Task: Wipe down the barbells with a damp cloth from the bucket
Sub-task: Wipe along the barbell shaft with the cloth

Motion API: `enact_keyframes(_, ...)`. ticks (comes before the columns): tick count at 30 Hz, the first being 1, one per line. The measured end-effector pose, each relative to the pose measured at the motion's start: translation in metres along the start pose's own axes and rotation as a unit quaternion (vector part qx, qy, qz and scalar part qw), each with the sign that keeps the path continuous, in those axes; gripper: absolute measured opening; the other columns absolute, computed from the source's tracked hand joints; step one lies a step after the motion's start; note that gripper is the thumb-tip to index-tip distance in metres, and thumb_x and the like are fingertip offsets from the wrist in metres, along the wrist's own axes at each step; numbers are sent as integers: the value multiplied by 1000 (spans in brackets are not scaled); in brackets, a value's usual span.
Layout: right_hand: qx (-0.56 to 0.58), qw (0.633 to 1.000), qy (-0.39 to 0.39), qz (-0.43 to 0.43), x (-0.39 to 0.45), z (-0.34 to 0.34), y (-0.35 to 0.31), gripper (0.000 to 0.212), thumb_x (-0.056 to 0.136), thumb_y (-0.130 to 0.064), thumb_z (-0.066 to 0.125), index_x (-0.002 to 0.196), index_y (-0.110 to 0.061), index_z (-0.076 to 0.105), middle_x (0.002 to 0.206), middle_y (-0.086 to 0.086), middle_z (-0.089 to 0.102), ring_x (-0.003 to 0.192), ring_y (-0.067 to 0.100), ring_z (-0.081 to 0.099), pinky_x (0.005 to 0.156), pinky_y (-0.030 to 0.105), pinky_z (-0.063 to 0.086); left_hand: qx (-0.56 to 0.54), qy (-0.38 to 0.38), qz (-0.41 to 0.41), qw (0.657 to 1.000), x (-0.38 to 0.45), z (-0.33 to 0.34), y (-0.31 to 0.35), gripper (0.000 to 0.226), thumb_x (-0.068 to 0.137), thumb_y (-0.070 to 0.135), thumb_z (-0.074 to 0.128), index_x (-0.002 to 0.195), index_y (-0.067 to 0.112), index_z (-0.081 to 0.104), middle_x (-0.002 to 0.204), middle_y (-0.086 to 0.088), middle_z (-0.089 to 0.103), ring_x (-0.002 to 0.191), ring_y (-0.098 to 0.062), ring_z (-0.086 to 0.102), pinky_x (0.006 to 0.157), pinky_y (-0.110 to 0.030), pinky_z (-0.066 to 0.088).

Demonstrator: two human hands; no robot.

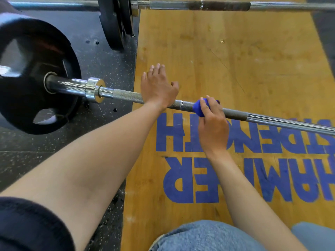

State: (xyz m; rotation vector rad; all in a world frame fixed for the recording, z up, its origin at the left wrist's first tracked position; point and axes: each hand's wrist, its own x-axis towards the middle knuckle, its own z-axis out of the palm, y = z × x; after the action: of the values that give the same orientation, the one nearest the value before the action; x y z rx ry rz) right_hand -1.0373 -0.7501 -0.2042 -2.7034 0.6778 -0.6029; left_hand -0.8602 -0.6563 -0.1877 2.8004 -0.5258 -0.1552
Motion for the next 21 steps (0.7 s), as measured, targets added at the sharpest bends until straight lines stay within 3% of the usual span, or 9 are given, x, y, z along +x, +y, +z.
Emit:
enact_keyframes(2, 13, 990, 41, 133, -7, -2, 4, 51, 89, 12, 55, 138, -5, 60, 147, 10, 54, 140, 33, 46, 104, 52, 50, -1, 2, 1, 1000, -11, 0, 0, 69, 96, 44, 39, 157, 12, 32, 166, -5, 29, 155, -22, 22, 126, -43, 14)
enact_keyframes(3, 8, 986, 57, 157, -14, 1, -6, 55, 87, 15, 53, 139, -2, 58, 149, 12, 52, 142, 34, 43, 108, 52, 47, -2, 5, 1, 1000, -16, -1, 0, 69, 96, 44, 39, 157, 12, 33, 166, -5, 30, 155, -22, 22, 126, -43, 14)
enact_keyframes(6, -5, 997, 53, 55, -33, 14, -33, 64, 82, 22, 49, 143, 3, 52, 150, 16, 50, 143, 36, 41, 116, 50, 38, -9, 19, -4, 1000, -30, 0, -2, 67, 95, 42, 41, 155, 13, 37, 165, -5, 33, 154, -21, 24, 126, -43, 14)
enact_keyframes(9, -12, 998, 40, -55, -44, 4, -14, 61, 83, 20, 50, 141, 1, 55, 147, 15, 53, 140, 33, 46, 114, 51, 41, -16, 24, -6, 1000, -42, -1, -6, 65, 96, 41, 40, 155, 14, 37, 164, -5, 33, 154, -21, 25, 126, -43, 13)
enact_keyframes(11, 0, 999, 47, 4, -48, -5, 3, 60, 85, 18, 54, 141, -3, 57, 149, 13, 52, 141, 30, 43, 115, 54, 39, -16, 31, -3, 999, -51, -2, -8, 64, 96, 41, 39, 155, 14, 38, 164, -5, 34, 153, -22, 25, 126, -43, 12)
enact_keyframes(14, 25, 989, 57, 133, -52, -4, -29, 60, 85, 19, 49, 142, 1, 54, 152, 15, 48, 146, 34, 37, 119, 55, 32, -12, 37, 0, 999, -63, 0, -8, 63, 97, 41, 39, 154, 15, 40, 163, -5, 36, 153, -23, 27, 126, -45, 14)
enact_keyframes(18, 26, 1000, 13, -5, -61, 2, -50, 57, 85, 17, 53, 139, -2, 58, 146, 13, 55, 140, 32, 45, 118, 54, 35, -4, 44, -14, 999, -78, 3, -11, 62, 96, 41, 39, 153, 16, 41, 163, -4, 36, 152, -21, 27, 125, -45, 14)
enact_keyframes(19, 15, 1000, 24, -3, -63, -4, -38, 55, 85, 15, 56, 137, -4, 60, 144, 12, 56, 137, 31, 47, 118, 53, 35, -6, 45, -20, 999, -82, 3, -13, 62, 97, 42, 39, 153, 17, 41, 163, -3, 36, 152, -21, 28, 125, -45, 14)
enact_keyframes(21, 7, 995, 62, 82, -69, -15, -15, 54, 86, 13, 58, 136, -4, 61, 144, 13, 56, 138, 30, 44, 119, 54, 33, -7, 49, -29, 998, -91, 4, -16, 62, 96, 42, 39, 153, 17, 41, 163, -3, 36, 152, -21, 29, 125, -45, 15)
